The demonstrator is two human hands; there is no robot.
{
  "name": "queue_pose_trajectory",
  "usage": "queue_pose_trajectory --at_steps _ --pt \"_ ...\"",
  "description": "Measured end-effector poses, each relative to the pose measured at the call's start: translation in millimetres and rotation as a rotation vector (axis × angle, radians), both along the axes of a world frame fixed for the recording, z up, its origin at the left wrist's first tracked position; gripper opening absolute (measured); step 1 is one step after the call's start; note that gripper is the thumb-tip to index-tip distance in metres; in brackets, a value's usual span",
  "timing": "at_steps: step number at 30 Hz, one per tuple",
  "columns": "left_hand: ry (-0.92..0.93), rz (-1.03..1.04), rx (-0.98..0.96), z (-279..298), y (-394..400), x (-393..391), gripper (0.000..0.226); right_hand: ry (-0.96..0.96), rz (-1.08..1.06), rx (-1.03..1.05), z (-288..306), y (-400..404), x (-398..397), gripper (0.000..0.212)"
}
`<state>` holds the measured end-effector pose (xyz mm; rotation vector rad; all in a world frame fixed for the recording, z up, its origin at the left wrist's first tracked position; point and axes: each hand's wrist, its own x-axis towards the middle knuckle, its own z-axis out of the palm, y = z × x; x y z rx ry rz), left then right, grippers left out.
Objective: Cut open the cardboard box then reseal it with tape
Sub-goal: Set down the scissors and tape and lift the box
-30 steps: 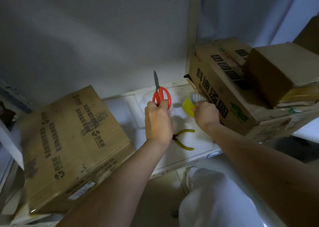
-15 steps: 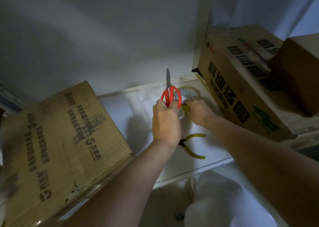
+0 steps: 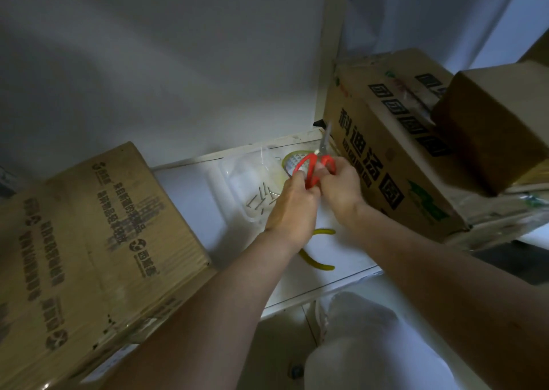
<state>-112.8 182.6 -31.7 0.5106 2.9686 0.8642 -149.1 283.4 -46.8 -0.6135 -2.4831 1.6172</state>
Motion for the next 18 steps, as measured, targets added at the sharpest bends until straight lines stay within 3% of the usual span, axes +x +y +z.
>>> queue_pose_trajectory --at_steps 2,5,7,9,12,14,18 --pt "-0.028 -0.036 -0.032 -6 -5 1 0.043 -0.087 -0.138 0.126 1 9 1 0.027" --pt "0.046 0.286 -0.153 -13 -19 -2 0.063 -0.239 -0.122 0.312 -4 26 4 0.028" --pt "-0.12 0.568 -0.11 -10 -29 -5 0.071 -0.29 -0.026 0.328 -15 33 3 0.026" --pt "-0.309 0.722 0.008 -11 -40 -9 0.079 -0.303 0.027 0.234 -26 35 2 0.024" --pt "-0.439 0.787 0.173 -17 -51 -14 0.072 -0.276 0.062 0.146 -34 34 -3 0.02" --pt "-0.432 0.768 0.154 -17 -55 -16 0.062 -0.266 0.092 0.124 -35 34 -4 0.016" --pt "-0.389 0.752 0.114 -15 -62 -22 0.046 -0.271 0.136 0.063 -38 35 -7 0.03"
